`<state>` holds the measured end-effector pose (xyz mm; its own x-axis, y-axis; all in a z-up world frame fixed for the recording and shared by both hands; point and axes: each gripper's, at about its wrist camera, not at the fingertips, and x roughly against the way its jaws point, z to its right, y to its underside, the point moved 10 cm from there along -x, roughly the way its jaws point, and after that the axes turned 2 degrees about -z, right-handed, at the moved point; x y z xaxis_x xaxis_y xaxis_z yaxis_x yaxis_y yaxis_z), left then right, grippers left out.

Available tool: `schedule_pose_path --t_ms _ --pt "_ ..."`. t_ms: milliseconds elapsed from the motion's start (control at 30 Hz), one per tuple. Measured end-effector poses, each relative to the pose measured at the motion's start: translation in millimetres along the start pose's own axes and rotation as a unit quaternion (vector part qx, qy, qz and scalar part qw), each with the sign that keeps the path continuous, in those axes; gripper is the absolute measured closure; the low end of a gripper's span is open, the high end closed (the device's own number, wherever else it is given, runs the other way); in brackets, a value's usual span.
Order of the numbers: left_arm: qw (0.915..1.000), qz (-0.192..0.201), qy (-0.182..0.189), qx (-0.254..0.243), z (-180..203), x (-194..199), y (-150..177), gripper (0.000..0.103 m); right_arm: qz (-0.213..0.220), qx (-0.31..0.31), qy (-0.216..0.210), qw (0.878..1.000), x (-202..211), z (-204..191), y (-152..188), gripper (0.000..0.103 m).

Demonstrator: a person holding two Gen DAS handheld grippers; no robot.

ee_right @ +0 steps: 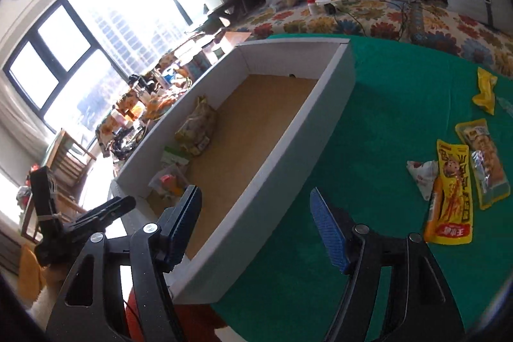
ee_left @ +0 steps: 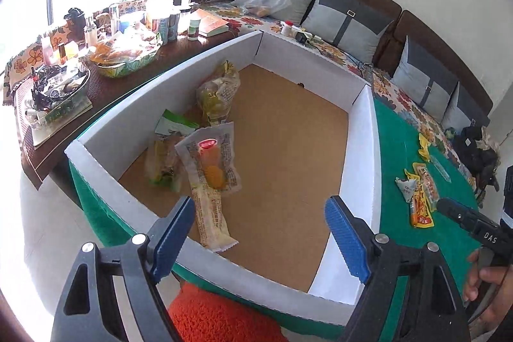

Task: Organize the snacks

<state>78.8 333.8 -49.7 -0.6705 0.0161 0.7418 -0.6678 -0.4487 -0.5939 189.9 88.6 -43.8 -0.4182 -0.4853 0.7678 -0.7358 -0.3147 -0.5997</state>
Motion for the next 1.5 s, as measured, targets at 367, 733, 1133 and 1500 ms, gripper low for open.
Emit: schedule_pose_path --t_ms 367,733,1133,1500 --pt "0.9768 -0.048 0.122 -0.17 234 -41 62 0.001 0.007 -0.054 0.266 0.962 76 249 151 0.03" --pt "0.9769 -0.099 0.077 -0.173 293 -175 108 0.001 0.034 -0.124 0.313 0.941 107 327 158 0.03" --pt "0.9627 -0.074 0.028 -0.259 301 -193 119 0.0 0.019 -0.137 0.309 0.941 96 340 163 0.027" --pt "0.9622 -0.074 0.029 -0.26 301 -194 119 0.0 0.018 -0.176 0.291 0.94 98 351 170 0.013"
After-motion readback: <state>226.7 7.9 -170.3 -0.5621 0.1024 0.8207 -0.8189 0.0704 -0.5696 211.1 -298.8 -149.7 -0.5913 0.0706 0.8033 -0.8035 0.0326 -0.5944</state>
